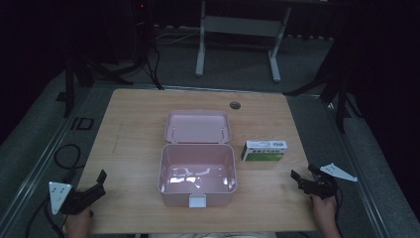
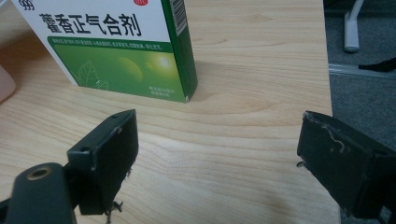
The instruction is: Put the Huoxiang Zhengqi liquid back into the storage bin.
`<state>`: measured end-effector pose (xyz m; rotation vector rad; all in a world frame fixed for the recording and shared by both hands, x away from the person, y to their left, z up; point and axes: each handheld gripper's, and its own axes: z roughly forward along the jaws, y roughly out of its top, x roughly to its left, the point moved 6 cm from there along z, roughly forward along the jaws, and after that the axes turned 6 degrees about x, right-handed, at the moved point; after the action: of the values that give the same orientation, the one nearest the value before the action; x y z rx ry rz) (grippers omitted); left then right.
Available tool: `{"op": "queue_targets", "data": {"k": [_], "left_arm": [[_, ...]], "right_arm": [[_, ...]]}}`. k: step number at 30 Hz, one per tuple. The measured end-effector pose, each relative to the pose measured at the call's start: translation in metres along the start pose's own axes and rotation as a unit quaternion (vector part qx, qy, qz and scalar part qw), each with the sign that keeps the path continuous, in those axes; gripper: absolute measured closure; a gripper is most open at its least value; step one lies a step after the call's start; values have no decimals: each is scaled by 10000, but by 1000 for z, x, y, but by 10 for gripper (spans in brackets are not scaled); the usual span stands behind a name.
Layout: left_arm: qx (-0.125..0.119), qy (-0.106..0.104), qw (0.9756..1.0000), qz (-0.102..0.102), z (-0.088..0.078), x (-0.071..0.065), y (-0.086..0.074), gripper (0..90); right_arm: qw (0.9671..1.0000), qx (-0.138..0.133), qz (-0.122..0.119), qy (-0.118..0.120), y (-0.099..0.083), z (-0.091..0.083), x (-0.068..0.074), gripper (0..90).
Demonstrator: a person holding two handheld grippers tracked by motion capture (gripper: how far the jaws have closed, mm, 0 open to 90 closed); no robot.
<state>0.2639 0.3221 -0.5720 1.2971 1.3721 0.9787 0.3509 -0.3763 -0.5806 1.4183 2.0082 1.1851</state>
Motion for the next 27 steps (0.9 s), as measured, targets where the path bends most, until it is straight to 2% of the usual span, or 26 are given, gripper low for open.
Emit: {"op": "queue_targets", "data": {"k": [4, 10, 11, 12, 15, 20, 22, 23, 24, 25, 27], "left_arm": [[57, 0, 9999, 129, 1, -2, 0, 2], [23, -11, 10000, 30, 0, 0, 0, 2], [22, -13, 10000, 47, 0, -1, 0, 2], [26, -12, 10000, 68, 0, -1, 0, 2], [31, -11, 10000, 76, 0, -1, 0, 2], [30, -16, 10000, 82, 0, -1, 0, 2], [21, -20, 10000, 89, 0, -1, 0, 2], [21, -20, 10000, 89, 0, -1, 0, 2], [19, -24, 10000, 90, 0, -2, 0, 2], [21, -25, 10000, 91, 0, -2, 0, 2], [23, -28, 9999, 98, 0, -2, 0, 2]], "right_arm": [[10000, 58, -38, 68, -1, 0, 1, 123], [9996, 148, -77, 218, -1, 1, 2, 123], [9987, 310, -198, 349, -3, 3, 4, 123], [9980, 379, -328, 378, -3, 3, 5, 123], [9939, 632, -719, 554, -6, 5, 7, 123], [9860, 821, -1005, 1047, -7, 5, 16, 123], [9813, 951, -1141, 1224, -7, 6, 19, 123], [9813, 951, -1141, 1224, -7, 6, 19, 123], [9788, 1018, -1207, 1304, -7, 6, 21, 123], [9737, 1143, -1301, 1484, -8, 7, 25, 122], [9687, 1268, -1367, 1642, -10, 8, 29, 122]]}}
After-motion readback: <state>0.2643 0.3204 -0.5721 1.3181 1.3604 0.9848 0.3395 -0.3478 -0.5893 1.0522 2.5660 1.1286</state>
